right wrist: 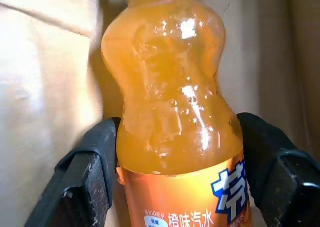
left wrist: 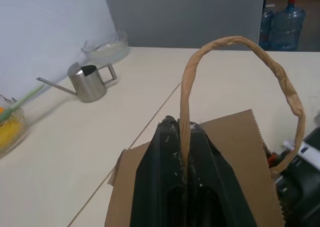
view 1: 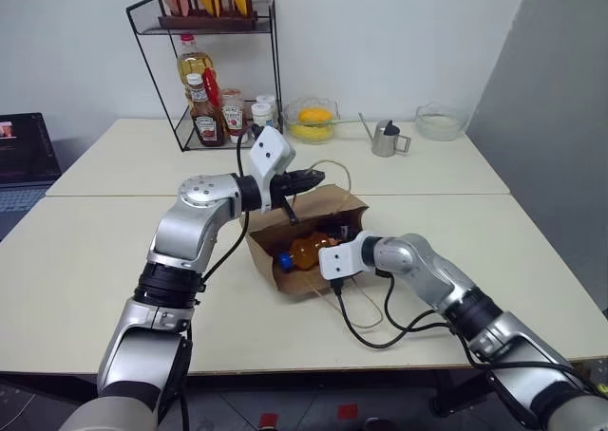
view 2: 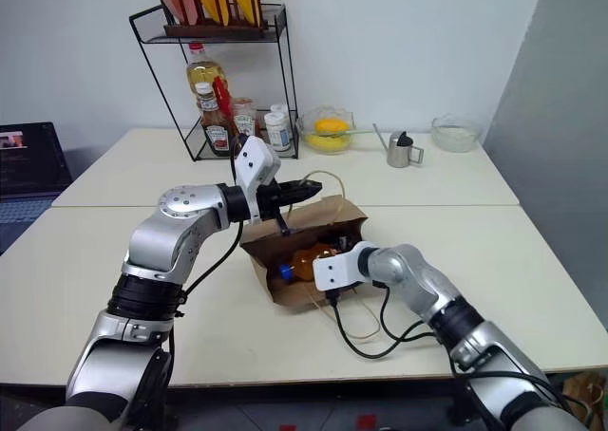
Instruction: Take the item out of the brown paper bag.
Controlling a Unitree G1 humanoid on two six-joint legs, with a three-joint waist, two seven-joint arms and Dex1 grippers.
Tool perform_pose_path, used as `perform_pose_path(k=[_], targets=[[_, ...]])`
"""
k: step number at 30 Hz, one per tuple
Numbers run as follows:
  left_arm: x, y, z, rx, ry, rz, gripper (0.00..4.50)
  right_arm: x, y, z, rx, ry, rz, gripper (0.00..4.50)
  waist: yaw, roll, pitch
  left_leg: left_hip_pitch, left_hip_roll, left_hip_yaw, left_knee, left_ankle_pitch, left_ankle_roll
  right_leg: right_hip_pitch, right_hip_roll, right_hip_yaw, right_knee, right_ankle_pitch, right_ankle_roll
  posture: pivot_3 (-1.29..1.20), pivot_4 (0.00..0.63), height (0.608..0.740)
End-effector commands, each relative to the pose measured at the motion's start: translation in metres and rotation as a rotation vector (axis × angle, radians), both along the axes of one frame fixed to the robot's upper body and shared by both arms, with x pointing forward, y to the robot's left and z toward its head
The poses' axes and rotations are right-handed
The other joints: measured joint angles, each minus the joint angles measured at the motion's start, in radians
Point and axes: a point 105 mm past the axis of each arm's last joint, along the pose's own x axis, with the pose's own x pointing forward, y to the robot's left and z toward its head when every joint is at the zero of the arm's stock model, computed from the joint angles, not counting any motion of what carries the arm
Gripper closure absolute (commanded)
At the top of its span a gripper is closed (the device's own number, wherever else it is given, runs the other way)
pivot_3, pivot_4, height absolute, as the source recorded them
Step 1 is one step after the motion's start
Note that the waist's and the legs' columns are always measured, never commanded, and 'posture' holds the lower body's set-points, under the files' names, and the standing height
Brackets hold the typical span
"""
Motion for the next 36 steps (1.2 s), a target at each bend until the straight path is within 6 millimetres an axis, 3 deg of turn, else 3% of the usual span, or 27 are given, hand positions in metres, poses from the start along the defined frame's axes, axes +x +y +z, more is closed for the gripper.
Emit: perform_pose_path(k=[1, 19, 23, 25, 28, 30, 33, 36], targets=[[-0.005, 0.000, 0.013, -0.003, -0.066, -0.002, 4.50, -0.012, -0.003, 0.045, 0.157, -0.067, 0.055, 1.28, 0.001, 0.000, 0.000, 0.000, 0.000, 0.000, 0.000, 0.000, 0.000, 0.000, 0.000, 0.000, 0.000, 0.000, 0.000, 0.00, 0.150, 0.740], [-0.005, -0.001, 0.011, 0.003, -0.066, -0.010, 4.50, -0.062, -0.067, 0.091, 0.563, -0.028, 0.134, 1.28, 0.009, 0.000, 0.000, 0.000, 0.000, 0.000, 0.000, 0.000, 0.000, 0.000, 0.000, 0.000, 0.000, 0.000, 0.000, 0.00, 0.150, 0.740], [-0.005, -0.001, 0.009, 0.003, -0.061, -0.012, 4.50, -0.071, -0.090, 0.112, 0.781, -0.005, 0.055, 1.28, 0.012, -0.001, 0.000, 0.000, 0.000, 0.000, 0.000, 0.000, 0.000, 0.001, 0.000, 0.000, -0.001, 0.000, 0.000, 0.00, 0.150, 0.740], [-0.005, -0.002, 0.008, 0.003, -0.059, -0.016, 4.50, -0.049, -0.119, 0.124, 0.948, 0.001, -0.150, 1.28, 0.012, -0.001, 0.000, 0.000, 0.000, 0.001, 0.001, 0.000, 0.000, 0.001, 0.000, 0.001, 0.000, 0.000, 0.000, 0.00, 0.150, 0.740], [-0.004, -0.004, 0.009, 0.001, -0.058, -0.018, 4.50, -0.019, -0.144, 0.104, 0.889, 0.037, -0.409, 1.28, 0.012, -0.001, 0.000, 0.001, 0.000, 0.001, 0.001, 0.000, 0.000, 0.001, 0.000, 0.002, 0.001, 0.000, 0.000, 0.00, 0.150, 0.740], [-0.003, -0.006, 0.009, -0.003, -0.057, -0.023, 4.50, -0.002, -0.159, 0.082, 0.712, 0.005, -0.542, 1.28, 0.011, -0.001, 0.000, 0.002, 0.000, 0.001, 0.001, 0.000, 0.000, 0.001, 0.000, 0.001, 0.000, 0.000, 0.000, 0.00, 0.150, 0.740], [-0.004, -0.010, 0.009, -0.007, -0.058, -0.029, 4.50, 0.013, -0.177, 0.055, 0.367, -0.116, -0.613, 1.28, 0.013, -0.001, 0.000, 0.001, -0.001, 0.002, 0.000, 0.000, 0.000, 0.001, 0.000, 0.002, -0.001, 0.000, 0.000, 0.00, 0.150, 0.740], [-0.004, -0.012, 0.008, -0.010, -0.058, -0.031, 4.50, 0.022, -0.190, 0.032, 0.148, -0.162, -0.622, 1.28, 0.010, 0.000, 0.001, 0.000, -0.001, 0.004, -0.001, 0.000, 0.000, -0.001, -0.001, 0.003, -0.002, 0.000, 0.000, 0.00, 0.150, 0.740]])
